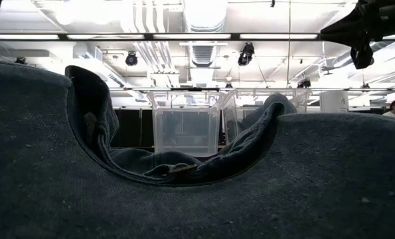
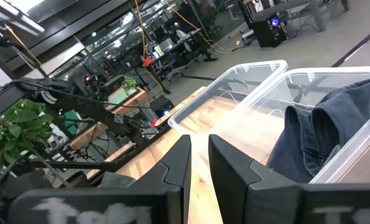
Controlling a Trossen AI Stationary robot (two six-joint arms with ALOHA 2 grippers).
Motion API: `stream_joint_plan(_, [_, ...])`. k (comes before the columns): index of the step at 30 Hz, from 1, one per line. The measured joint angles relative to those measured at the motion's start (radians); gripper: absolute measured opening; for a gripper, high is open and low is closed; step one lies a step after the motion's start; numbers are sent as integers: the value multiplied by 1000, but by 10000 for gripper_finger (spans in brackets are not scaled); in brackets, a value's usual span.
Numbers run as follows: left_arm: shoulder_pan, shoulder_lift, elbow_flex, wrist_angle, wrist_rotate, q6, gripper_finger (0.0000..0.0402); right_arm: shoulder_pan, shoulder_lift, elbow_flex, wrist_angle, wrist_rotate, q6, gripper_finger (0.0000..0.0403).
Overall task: Pick & Place hat
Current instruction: Put the blue cap into the right transparent bin
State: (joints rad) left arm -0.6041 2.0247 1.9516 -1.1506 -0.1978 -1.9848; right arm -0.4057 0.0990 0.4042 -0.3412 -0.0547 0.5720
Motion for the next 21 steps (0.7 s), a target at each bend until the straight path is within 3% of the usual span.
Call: stream_joint_plan(21, [-33, -1, -43, 32, -5, -1, 55, 0, 0, 0, 1, -1, -8, 52])
